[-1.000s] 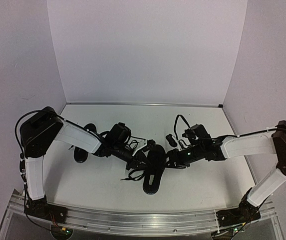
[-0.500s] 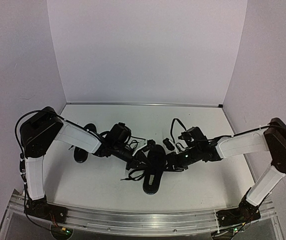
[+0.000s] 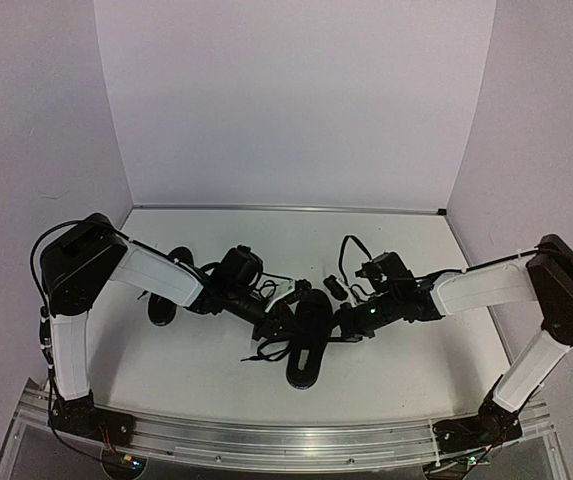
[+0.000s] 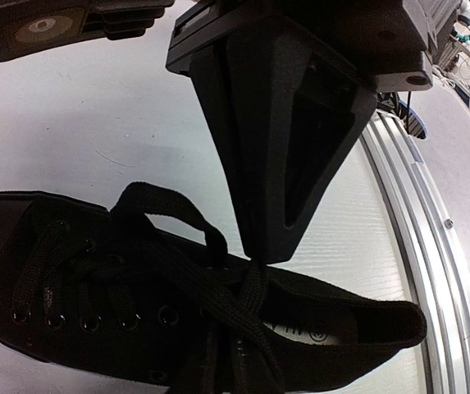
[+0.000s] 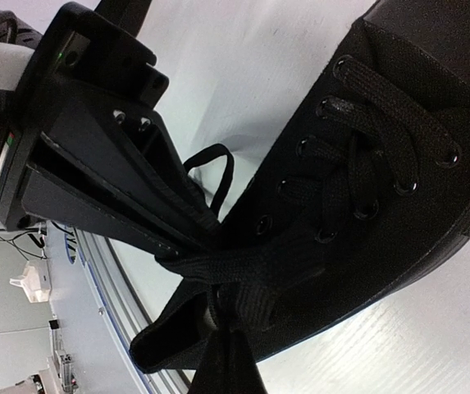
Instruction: Tie the shoes
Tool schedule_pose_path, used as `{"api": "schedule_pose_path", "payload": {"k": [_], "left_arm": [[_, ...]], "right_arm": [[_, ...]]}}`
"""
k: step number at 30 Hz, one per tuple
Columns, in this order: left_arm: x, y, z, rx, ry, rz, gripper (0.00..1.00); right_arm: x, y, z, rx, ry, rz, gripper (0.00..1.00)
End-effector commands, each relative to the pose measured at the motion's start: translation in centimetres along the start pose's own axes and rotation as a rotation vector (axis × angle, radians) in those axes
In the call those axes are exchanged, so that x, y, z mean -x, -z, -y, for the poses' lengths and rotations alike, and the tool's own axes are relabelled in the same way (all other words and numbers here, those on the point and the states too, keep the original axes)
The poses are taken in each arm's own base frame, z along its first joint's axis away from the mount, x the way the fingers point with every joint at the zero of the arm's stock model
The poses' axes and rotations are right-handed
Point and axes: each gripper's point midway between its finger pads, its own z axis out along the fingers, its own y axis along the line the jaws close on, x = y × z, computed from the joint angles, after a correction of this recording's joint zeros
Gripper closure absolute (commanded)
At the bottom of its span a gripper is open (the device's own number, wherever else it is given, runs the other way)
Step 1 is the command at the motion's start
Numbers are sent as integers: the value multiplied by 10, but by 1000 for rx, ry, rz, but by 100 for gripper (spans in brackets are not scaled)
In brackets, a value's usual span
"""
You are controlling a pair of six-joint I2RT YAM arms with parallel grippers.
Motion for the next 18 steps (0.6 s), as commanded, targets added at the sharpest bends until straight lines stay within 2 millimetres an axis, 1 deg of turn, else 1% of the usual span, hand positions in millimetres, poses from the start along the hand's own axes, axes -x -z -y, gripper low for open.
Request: {"api": "schedule_pose_path", "payload": {"k": [1,3,5,7,9,10,11,14,16,18], "left_arm": [[26,23,-7,38,-17,51,75],[21,41,-15,91,0,28,68],[14,60,-21,161,-4,-26,64],[6,78,-21,227,-9,-95,60],[-2,90,-23,296,-29,-157,56],[-3,95,-25,326,-30,-176,55],[-10,100,-27,355,-11,-221,54],[-30,112,-26,403,33,-327,54],[-37,118,-20,414,51,-354,52],[-39,117,-10,403,56,-347,51]], "right_arm": [[13,15,-20,17,55,55,100],[10,19,-18,-4,50,60,100],[8,23,-16,-21,43,69,100],[7,27,-15,-32,40,76,100],[7,28,-14,-39,37,80,100],[7,29,-14,-41,35,82,100],[7,29,-14,-44,35,84,100],[6,30,-13,-49,36,89,100],[6,30,-12,-51,37,90,100],[5,30,-11,-55,38,89,100]]}}
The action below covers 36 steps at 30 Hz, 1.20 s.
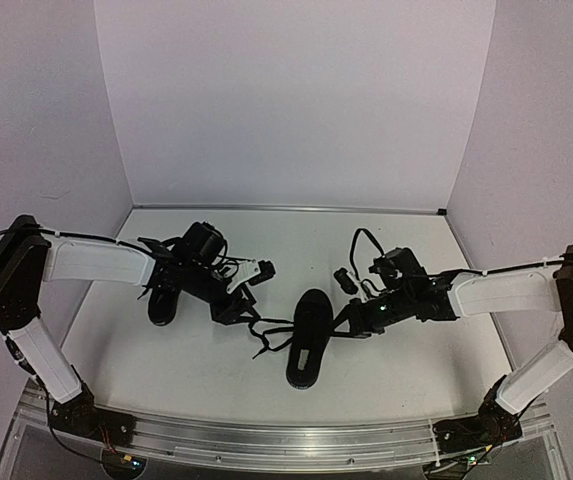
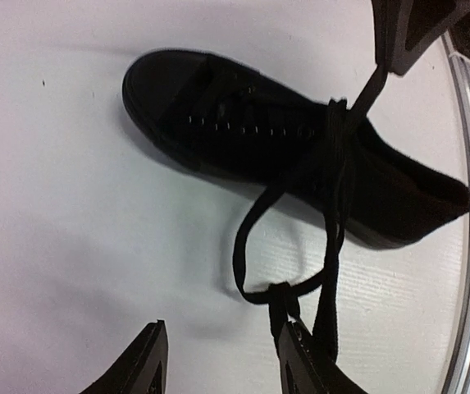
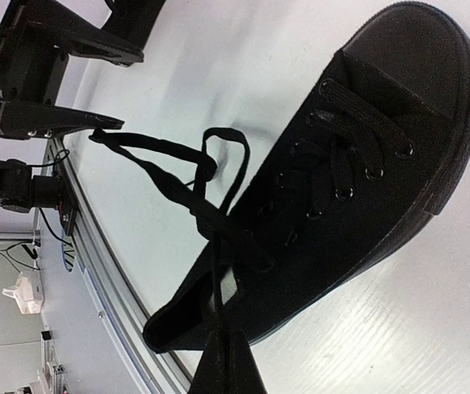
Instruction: Tie the shoes
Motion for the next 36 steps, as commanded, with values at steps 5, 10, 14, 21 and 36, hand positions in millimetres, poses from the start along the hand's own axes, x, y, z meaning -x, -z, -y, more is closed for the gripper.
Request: {"api": "schedule_pose_path", "payload": {"k": [5,10,14,21,36], "left_arm": [[-15,5,23,25,5,-70,49],[4,3,12,62,40,-30,48],[-6,3,16,58,15,-51,50],[-42,-26,38,7,-7,-180,52],[-56,-73,47,30,-21,-242,53]], "right_arm": [[1,3,-2,-10,22,17,100],[5,5,-4,-11,27,28,100],[8,9,-5,-17,28,49,100],[15,17,-11,-18,27,84,100],[18,21,-14,-16,23,103,100]]}}
